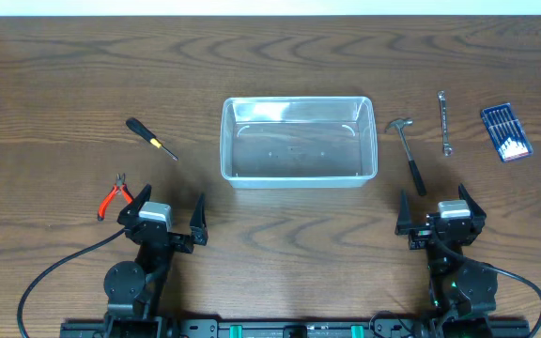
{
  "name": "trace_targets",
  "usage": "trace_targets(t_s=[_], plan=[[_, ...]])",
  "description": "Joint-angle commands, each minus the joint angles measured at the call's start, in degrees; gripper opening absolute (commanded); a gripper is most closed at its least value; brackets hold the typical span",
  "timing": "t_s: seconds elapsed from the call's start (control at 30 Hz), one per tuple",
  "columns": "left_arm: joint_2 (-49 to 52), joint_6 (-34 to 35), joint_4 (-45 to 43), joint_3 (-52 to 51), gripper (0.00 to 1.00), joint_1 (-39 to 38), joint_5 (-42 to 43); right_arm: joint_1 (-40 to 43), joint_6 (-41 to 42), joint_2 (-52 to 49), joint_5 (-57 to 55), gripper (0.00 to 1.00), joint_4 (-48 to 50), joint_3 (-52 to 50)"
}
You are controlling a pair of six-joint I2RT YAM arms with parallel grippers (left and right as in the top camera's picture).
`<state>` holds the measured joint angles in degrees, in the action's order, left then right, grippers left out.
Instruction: Pack container
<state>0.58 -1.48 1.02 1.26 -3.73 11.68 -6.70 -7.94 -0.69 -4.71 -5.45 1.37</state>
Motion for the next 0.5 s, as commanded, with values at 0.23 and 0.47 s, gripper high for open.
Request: trace_targets(t_s=[0.23, 0.47], plan=[[-0.3, 0.3, 1.9, -1.0, 0.98, 0.4, 1.8, 0.0, 0.8, 0.4, 0.1, 0.99, -0.1, -0.3], [-0.3, 0.3, 1.9, -1.0, 0.98, 0.4, 1.8, 0.0, 0.8, 0.4, 0.1, 0.99, -0.1, -0.3]])
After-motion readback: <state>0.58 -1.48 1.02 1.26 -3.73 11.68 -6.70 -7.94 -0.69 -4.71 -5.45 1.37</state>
